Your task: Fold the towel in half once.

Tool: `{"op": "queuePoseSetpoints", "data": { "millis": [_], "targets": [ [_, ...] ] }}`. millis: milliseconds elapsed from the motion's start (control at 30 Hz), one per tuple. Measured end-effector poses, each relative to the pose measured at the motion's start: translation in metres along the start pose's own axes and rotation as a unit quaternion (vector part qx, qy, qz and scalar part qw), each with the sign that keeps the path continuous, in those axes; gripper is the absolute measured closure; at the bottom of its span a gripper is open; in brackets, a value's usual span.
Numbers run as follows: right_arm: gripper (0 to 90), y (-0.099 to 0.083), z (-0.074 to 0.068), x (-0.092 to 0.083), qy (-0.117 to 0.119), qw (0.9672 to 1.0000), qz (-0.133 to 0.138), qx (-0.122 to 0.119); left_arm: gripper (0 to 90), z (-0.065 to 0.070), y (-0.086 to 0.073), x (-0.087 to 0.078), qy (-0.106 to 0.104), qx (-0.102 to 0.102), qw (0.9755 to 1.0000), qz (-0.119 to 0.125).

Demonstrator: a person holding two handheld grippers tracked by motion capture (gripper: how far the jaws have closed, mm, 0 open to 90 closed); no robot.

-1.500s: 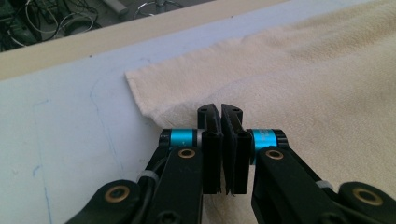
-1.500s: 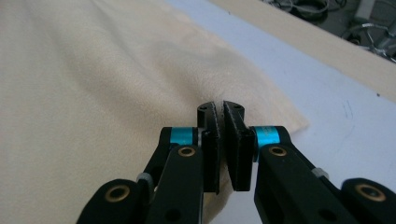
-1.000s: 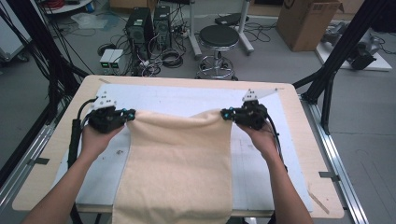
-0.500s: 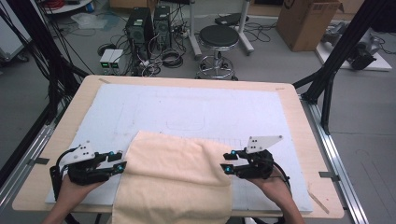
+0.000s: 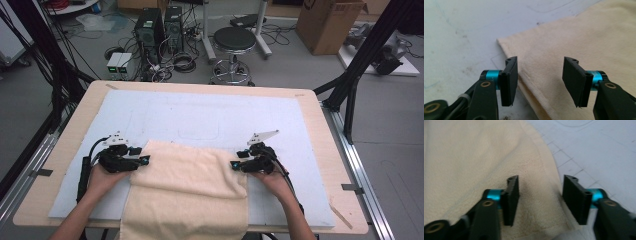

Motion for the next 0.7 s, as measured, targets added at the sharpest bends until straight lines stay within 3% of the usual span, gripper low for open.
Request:
{"op": "queuePoseSetpoints", "data": {
  "millis": [100,200,367,533,700],
  "targets": [
    [68.6,0.003,-0.003,0.0,-0.002,0.9997,0.004,-0.022,62.0,-0.001,0.001,0.0,0.001,0.001,1.0,0.005],
    [76.5,0.007,-0.002,-0.002,-0.002,0.9996,0.013,-0.026,70.7,0.0,0.0,0.001,-0.004,0.002,1.0,0.002],
    [80.4,0.009,-0.001,-0.005,0.004,0.9997,0.021,-0.015,80.7,0.002,0.003,0.0,-0.001,0.006,0.9999,0.011],
    [81.3,0.017,-0.003,-0.013,0.003,0.9989,0.042,-0.021,83.7,0.004,0.006,-0.005,0.0,0.012,0.9997,0.021],
    [81.5,0.029,-0.006,-0.023,-0.002,0.9977,0.061,-0.03,84.3,0.008,0.014,-0.014,-0.002,0.014,0.9988,0.047]
  ]
}}
Point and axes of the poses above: each handheld gripper's, and its own axes: x roughly forward along the jaws, y roughly out of its top, z roughly to its right, the point moved 10 cm from there along x, roughly forward along the jaws, and after that the axes turned 4 degrees about -y, right-handed, at the moved point
